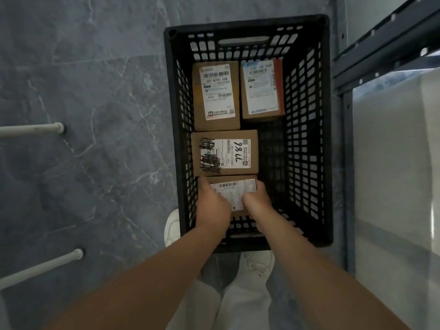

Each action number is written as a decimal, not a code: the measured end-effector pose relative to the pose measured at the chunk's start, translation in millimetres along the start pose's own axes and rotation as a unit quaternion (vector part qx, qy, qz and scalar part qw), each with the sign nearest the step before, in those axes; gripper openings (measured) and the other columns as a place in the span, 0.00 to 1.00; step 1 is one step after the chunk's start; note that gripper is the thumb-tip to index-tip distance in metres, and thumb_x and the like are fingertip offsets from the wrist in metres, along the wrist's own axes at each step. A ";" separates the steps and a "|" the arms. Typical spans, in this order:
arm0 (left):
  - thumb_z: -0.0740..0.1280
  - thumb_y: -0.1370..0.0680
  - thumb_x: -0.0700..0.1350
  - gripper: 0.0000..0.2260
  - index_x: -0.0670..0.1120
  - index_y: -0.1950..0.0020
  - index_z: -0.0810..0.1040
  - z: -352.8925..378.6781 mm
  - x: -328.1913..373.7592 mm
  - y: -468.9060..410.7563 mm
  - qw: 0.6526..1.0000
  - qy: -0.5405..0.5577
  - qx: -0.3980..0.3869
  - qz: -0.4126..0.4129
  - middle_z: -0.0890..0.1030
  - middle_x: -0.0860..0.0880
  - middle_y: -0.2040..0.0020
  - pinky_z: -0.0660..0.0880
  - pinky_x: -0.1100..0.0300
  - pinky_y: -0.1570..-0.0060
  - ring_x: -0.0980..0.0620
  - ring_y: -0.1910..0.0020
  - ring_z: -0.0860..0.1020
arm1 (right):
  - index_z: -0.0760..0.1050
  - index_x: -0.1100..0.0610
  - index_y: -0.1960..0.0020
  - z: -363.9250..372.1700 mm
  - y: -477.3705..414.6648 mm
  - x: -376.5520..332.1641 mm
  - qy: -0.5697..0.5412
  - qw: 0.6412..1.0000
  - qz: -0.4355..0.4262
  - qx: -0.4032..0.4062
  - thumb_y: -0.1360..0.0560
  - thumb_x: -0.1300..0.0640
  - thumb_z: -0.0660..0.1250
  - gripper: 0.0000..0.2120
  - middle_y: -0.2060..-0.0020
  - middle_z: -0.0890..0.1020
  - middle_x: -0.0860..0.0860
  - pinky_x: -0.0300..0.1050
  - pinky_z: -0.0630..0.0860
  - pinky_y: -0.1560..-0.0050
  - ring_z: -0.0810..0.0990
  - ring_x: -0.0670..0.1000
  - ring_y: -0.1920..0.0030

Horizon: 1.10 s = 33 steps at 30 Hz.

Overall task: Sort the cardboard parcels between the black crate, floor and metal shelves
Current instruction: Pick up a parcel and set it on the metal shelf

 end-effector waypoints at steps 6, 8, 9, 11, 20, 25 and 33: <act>0.62 0.22 0.36 0.40 0.40 0.22 0.35 14.6 -0.2 17.3 0.985 -0.164 -0.003 0.061 0.38 0.42 0.21 0.47 0.52 0.22 0.46 0.21 0.42 | 0.66 0.51 0.40 -4.0 -14.1 6.2 -0.025 0.999 0.006 0.035 0.27 0.72 0.60 0.21 0.45 0.78 0.51 0.45 0.77 0.57 0.75 0.51 0.48; 0.62 0.21 0.38 0.41 0.38 0.23 0.31 21.6 -6.5 26.3 0.982 -0.179 -0.009 0.056 0.35 0.41 0.22 0.44 0.54 0.23 0.46 0.21 0.40 | 0.67 0.51 0.43 -6.4 -17.0 9.4 -0.020 0.999 0.016 0.046 0.28 0.72 0.62 0.20 0.43 0.78 0.54 0.51 0.80 0.50 0.77 0.54 0.45; 0.61 0.21 0.38 0.40 0.37 0.24 0.31 23.5 -11.2 28.5 0.982 -0.182 -0.027 0.044 0.35 0.40 0.22 0.43 0.54 0.24 0.45 0.21 0.39 | 0.67 0.52 0.44 -8.2 -18.3 11.2 -0.013 0.998 0.018 0.052 0.28 0.72 0.64 0.20 0.43 0.78 0.55 0.51 0.80 0.49 0.78 0.55 0.44; 0.59 0.21 0.37 0.36 0.34 0.23 0.37 25.8 -18.6 20.9 0.983 -0.172 -0.065 0.022 0.38 0.38 0.22 0.45 0.52 0.23 0.41 0.21 0.43 | 0.69 0.54 0.45 -13.6 -17.7 13.4 0.005 0.998 0.016 0.068 0.29 0.70 0.67 0.18 0.42 0.77 0.55 0.48 0.78 0.53 0.77 0.55 0.45; 0.58 0.20 0.35 0.33 0.38 0.21 0.41 15.5 -24.6 6.4 0.984 -0.157 -0.055 0.068 0.38 0.42 0.21 0.55 0.54 0.24 0.47 0.21 0.47 | 0.70 0.54 0.39 -7.8 -12.9 18.5 0.057 0.997 -0.029 0.044 0.27 0.68 0.67 0.20 0.41 0.78 0.53 0.43 0.75 0.54 0.78 0.51 0.44; 0.59 0.21 0.33 0.32 0.40 0.20 0.47 -5.0 -18.7 13.8 0.975 -0.190 -0.066 0.095 0.45 0.43 0.20 0.56 0.52 0.24 0.47 0.21 0.50 | 0.60 0.54 0.25 11.8 17.3 7.5 0.124 0.992 -0.019 -0.008 0.28 0.61 0.66 0.33 0.30 0.70 0.54 0.53 0.70 0.33 0.69 0.55 0.31; 0.59 0.19 0.38 0.25 0.39 0.22 0.57 -66.7 81.7 71.7 0.968 -0.197 -0.074 0.135 0.57 0.44 0.22 0.53 0.58 0.25 0.46 0.22 0.54 | 0.58 0.56 0.23 -6.3 128.1 -92.0 0.283 0.950 -0.123 0.042 0.22 0.56 0.61 0.29 0.24 0.61 0.54 0.60 0.46 0.23 0.56 0.54 0.23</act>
Point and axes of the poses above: each hand's wrist, its own y-axis away from the middle knuckle, its own z-axis out of the palm, x = y × z, the point moved 4 cm from there along -y, towards the middle knuckle
